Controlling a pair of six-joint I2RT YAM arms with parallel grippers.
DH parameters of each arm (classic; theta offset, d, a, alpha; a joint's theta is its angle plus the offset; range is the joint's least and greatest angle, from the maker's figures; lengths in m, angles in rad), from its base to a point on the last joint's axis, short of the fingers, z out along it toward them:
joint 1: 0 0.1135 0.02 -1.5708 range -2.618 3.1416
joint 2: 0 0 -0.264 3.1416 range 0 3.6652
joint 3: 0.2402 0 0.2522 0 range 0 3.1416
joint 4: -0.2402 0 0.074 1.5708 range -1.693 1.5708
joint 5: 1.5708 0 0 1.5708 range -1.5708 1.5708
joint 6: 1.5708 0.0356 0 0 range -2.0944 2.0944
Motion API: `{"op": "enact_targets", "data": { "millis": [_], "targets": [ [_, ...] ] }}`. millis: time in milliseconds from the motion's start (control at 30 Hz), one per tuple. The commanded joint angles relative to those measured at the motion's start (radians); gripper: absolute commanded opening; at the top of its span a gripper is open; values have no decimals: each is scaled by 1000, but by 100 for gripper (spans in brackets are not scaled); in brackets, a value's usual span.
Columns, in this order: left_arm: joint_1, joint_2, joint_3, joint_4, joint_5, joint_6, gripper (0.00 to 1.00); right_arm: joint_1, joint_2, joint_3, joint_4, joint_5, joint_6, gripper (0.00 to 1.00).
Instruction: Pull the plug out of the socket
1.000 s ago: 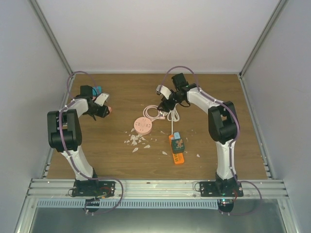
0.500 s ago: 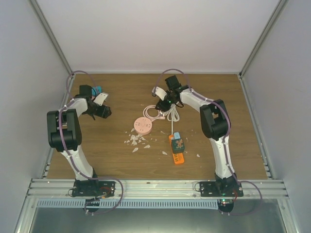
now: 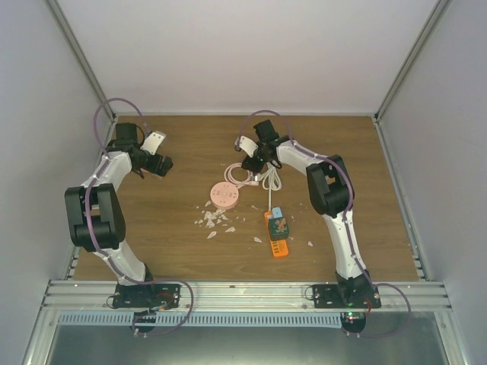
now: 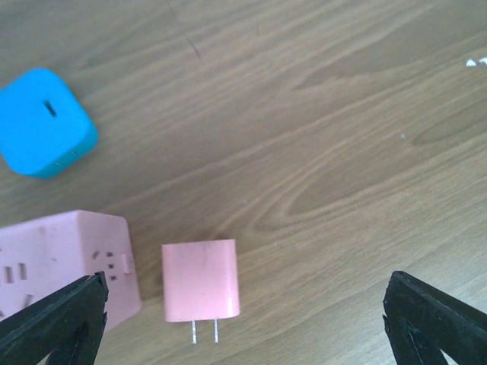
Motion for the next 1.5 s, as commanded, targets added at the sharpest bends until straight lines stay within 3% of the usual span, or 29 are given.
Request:
{"op": "enact_targets", "data": {
  "millis": [0,600,1100,1467],
  "targets": [
    [4,-42,45,40,-19,23,99,-41,50,9,1,104,-26,51],
    [-16,-27,98,21,18,43,99,-247,-8,-89,-18,183,-162,48],
    [-46,-17,112,12,25,76,99,-477,-140,-341,10,194,-326,46],
    [-142,-11,82,31,26,122,99,-635,-230,-479,40,206,-428,46]
  ]
}}
